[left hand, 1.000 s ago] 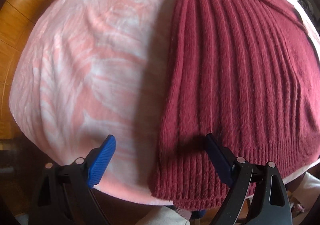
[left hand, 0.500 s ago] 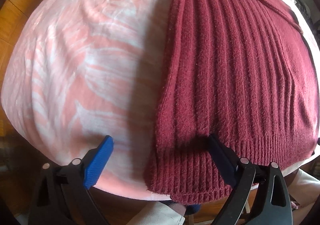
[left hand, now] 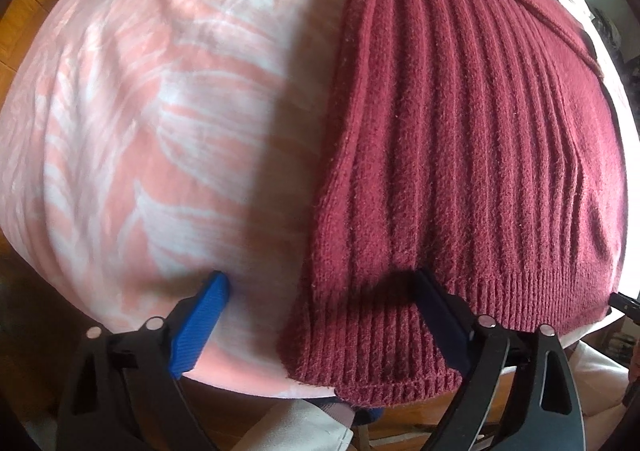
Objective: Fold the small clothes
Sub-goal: 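Move both tools to the ribbed sweater hem and grasp it, then lift the hem with both tools and fold it up over the body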
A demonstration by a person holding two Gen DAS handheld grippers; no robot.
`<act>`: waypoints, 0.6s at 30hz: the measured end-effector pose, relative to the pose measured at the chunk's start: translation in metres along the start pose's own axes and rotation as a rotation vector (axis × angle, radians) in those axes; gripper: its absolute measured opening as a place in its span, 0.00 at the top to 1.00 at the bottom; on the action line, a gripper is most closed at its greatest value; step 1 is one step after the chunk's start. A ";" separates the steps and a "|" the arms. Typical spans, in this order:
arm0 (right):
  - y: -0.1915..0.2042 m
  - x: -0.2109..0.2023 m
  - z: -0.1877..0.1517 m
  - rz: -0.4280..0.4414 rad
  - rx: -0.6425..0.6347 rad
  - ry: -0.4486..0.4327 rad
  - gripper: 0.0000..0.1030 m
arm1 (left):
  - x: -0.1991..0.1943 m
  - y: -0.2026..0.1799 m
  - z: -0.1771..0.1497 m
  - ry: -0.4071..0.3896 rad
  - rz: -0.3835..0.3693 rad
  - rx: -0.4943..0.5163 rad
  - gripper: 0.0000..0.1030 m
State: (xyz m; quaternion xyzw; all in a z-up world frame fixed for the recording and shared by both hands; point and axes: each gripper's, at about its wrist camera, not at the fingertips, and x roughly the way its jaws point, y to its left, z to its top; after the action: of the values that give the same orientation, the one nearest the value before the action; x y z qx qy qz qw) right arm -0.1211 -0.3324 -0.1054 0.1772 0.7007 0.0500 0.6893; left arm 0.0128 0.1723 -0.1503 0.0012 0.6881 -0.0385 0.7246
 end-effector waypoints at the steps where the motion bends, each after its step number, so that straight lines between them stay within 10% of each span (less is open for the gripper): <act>1: 0.002 0.000 0.001 0.001 -0.001 -0.001 0.64 | 0.001 -0.002 0.003 0.003 -0.007 -0.004 0.16; 10: 0.010 -0.004 0.002 0.022 -0.043 -0.009 0.88 | -0.003 -0.018 -0.004 0.016 -0.119 0.016 0.85; 18: 0.010 -0.020 0.005 0.128 -0.016 -0.037 0.93 | -0.028 -0.030 -0.001 -0.003 -0.206 -0.030 0.89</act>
State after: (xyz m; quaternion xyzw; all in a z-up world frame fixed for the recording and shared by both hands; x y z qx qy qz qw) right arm -0.1144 -0.3302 -0.0832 0.2174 0.6746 0.0963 0.6989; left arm 0.0085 0.1438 -0.1209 -0.0805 0.6841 -0.1023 0.7177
